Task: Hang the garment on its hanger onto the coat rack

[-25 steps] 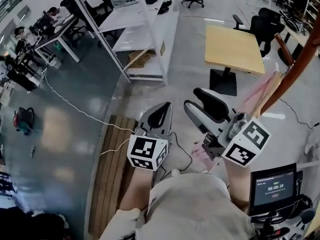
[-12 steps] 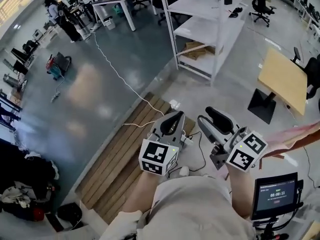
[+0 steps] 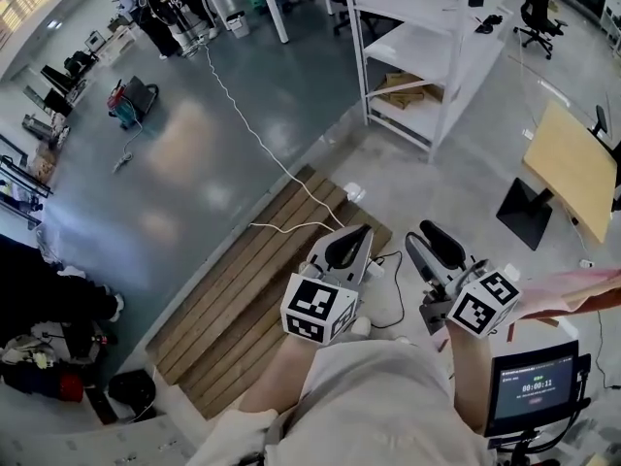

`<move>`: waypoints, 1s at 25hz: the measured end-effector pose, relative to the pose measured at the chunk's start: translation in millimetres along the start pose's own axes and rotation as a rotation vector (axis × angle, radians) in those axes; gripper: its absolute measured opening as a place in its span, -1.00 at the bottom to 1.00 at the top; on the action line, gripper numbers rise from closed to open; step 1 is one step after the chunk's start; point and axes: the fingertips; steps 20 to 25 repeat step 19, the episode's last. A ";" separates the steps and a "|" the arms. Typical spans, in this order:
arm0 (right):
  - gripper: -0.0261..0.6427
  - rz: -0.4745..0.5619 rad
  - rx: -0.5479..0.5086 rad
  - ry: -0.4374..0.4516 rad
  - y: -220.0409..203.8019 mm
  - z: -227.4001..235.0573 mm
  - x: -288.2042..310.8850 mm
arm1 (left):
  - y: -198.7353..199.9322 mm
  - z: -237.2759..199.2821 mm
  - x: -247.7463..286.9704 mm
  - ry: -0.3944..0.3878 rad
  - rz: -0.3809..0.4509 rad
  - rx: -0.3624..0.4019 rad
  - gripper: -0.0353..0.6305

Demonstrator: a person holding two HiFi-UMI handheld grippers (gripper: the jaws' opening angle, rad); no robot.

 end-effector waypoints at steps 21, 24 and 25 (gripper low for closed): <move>-0.39 0.058 -0.011 -0.048 1.0 29.2 -22.4 | -14.3 41.7 40.2 -0.135 -0.030 0.058 -0.88; -0.39 0.058 -0.011 -0.048 1.0 29.2 -22.4 | -14.3 41.7 40.2 -0.135 -0.030 0.058 -0.88; -0.39 0.058 -0.011 -0.048 1.0 29.2 -22.4 | -14.3 41.7 40.2 -0.135 -0.030 0.058 -0.88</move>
Point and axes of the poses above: the fingertips, and each gripper's own axes: x forward along the fingers, z to its right, y out of its top, and after that the axes turned 9 degrees about x, right-handed
